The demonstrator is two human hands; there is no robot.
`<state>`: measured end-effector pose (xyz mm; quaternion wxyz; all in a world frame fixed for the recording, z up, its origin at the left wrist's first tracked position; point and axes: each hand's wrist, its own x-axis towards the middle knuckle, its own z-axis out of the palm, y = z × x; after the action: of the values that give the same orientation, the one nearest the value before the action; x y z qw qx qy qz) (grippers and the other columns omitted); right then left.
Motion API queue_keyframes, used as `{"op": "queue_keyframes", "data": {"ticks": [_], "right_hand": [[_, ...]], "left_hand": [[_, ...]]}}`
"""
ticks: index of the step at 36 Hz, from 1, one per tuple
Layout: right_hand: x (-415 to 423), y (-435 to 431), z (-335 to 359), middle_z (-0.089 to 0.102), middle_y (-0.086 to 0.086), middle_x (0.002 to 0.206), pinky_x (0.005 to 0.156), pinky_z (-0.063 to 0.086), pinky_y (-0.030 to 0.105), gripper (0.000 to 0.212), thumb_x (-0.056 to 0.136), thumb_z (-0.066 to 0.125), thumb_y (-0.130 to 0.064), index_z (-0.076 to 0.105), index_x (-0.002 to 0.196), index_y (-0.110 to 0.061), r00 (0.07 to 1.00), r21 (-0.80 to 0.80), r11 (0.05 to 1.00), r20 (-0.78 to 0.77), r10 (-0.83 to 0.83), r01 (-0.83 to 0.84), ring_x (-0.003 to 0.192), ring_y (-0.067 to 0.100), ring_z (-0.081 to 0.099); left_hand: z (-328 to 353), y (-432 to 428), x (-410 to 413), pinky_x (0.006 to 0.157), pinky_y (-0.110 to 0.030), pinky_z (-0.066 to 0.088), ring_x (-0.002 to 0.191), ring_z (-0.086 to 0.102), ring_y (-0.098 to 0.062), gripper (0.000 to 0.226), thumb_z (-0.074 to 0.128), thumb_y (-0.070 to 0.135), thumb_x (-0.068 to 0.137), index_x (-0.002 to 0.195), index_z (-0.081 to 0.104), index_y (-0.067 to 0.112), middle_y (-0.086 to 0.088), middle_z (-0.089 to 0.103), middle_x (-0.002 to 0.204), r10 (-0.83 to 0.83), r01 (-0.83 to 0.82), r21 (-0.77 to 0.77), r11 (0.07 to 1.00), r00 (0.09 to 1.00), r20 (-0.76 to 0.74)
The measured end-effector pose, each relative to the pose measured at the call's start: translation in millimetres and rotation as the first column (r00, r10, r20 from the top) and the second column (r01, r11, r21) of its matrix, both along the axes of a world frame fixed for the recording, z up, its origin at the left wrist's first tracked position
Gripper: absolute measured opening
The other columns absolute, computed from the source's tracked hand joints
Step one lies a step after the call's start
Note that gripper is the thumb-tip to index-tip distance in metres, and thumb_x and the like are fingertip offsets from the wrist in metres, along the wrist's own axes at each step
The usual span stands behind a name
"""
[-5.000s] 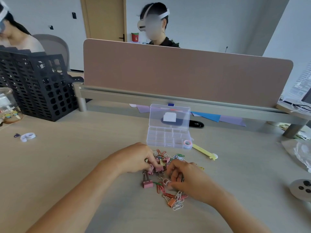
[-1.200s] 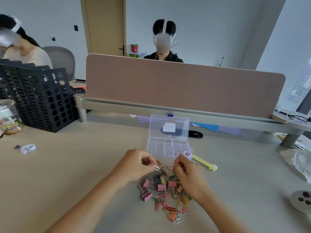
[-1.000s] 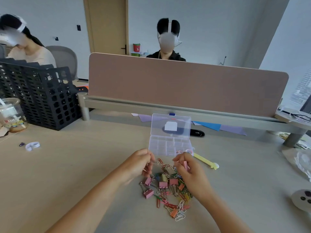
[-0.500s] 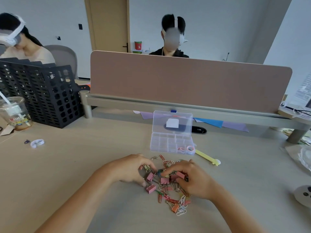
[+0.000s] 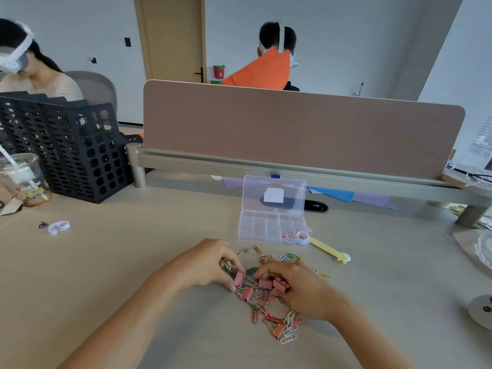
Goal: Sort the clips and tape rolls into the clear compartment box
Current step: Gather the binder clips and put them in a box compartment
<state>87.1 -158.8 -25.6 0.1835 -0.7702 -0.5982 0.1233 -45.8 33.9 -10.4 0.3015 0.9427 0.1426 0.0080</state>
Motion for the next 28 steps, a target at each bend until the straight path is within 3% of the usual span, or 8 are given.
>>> {"op": "queue_keyframes", "data": {"ticks": [4,7,10,16,19,21,25,28], "right_hand": [[4,0,-5,0.065,-0.019,0.106,0.095,0.045,0.03,0.05,0.083,0.056,-0.005,0.054,0.112,-0.046,0.997,-0.01,0.999,-0.055,-0.051,0.051,0.1,0.006,0.057],[5,-2,-1,0.065,-0.021,0.109,0.089,0.039,0.007,0.039,0.087,0.061,-0.012,0.059,0.111,-0.042,0.996,-0.004,0.998,-0.068,-0.063,0.062,0.096,-0.008,0.054],[5,-4,1,0.066,-0.02,0.108,0.081,0.032,-0.002,0.033,0.086,0.065,-0.018,0.061,0.11,-0.04,0.996,0.003,0.998,-0.065,-0.054,0.055,0.089,-0.017,0.049],[4,-5,0,0.07,-0.006,0.089,0.075,0.039,0.01,0.024,0.083,0.069,-0.033,0.061,0.103,-0.042,0.991,0.034,0.995,-0.1,-0.09,0.094,0.081,0.008,0.052],[4,-5,2,0.066,-0.028,0.083,0.066,0.041,0.009,0.019,0.081,0.072,-0.032,0.064,0.096,-0.04,0.979,0.048,0.993,-0.176,-0.1,0.111,0.079,-0.004,0.058],[5,-5,3,0.062,-0.037,0.083,0.068,0.038,0.005,0.015,0.081,0.072,-0.033,0.065,0.093,-0.038,0.976,0.047,0.992,-0.192,-0.105,0.116,0.082,-0.011,0.057],[6,-7,5,0.065,-0.027,0.099,0.082,0.047,0.015,0.022,0.08,0.071,-0.039,0.064,0.101,-0.04,0.974,0.024,0.994,-0.203,-0.101,0.108,0.094,-0.006,0.058],[6,-10,10,0.065,-0.025,0.105,0.088,0.049,0.02,0.028,0.081,0.07,-0.031,0.062,0.105,-0.042,0.972,0.006,0.996,-0.22,-0.085,0.089,0.098,-0.003,0.06]], "left_hand": [[-7,3,1,0.059,-0.025,0.033,0.063,0.042,-0.006,0.038,0.091,0.04,0.053,0.086,0.074,0.049,0.011,0.051,0.074,0.025,-0.024,-0.081,0.996,1.0,0.011],[-10,6,1,0.059,-0.026,0.032,0.062,0.042,-0.007,0.036,0.09,0.044,0.053,0.084,0.073,0.051,0.007,0.055,0.078,0.032,-0.029,-0.1,0.995,0.999,0.03],[-10,8,1,0.06,-0.027,0.031,0.063,0.041,-0.007,0.034,0.089,0.044,0.055,0.085,0.073,0.05,-0.005,0.058,0.082,0.034,-0.026,-0.122,0.992,0.998,0.059],[-13,12,0,0.063,-0.028,0.031,0.065,0.042,-0.009,0.032,0.084,0.049,0.057,0.087,0.073,0.049,0.003,0.054,0.077,0.027,-0.02,-0.193,0.981,0.999,0.032],[-13,13,-2,0.063,-0.028,0.031,0.063,0.04,-0.008,0.028,0.082,0.051,0.061,0.088,0.074,0.048,0.005,0.054,0.074,0.043,-0.03,-0.216,0.976,0.997,0.056],[-12,12,-2,0.061,-0.027,0.03,0.062,0.037,-0.009,0.025,0.082,0.047,0.064,0.087,0.074,0.045,0.006,0.05,0.07,0.045,-0.025,-0.216,0.976,0.995,0.088],[-10,10,-3,0.059,-0.025,0.028,0.06,0.035,-0.008,0.02,0.084,0.038,0.067,0.086,0.075,0.038,0.006,0.043,0.066,0.06,-0.026,-0.228,0.973,0.988,0.143],[-11,10,-4,0.06,-0.026,0.028,0.061,0.035,-0.009,0.022,0.082,0.042,0.067,0.086,0.075,0.039,0.005,0.043,0.067,0.057,-0.021,-0.226,0.974,0.987,0.153]]}}
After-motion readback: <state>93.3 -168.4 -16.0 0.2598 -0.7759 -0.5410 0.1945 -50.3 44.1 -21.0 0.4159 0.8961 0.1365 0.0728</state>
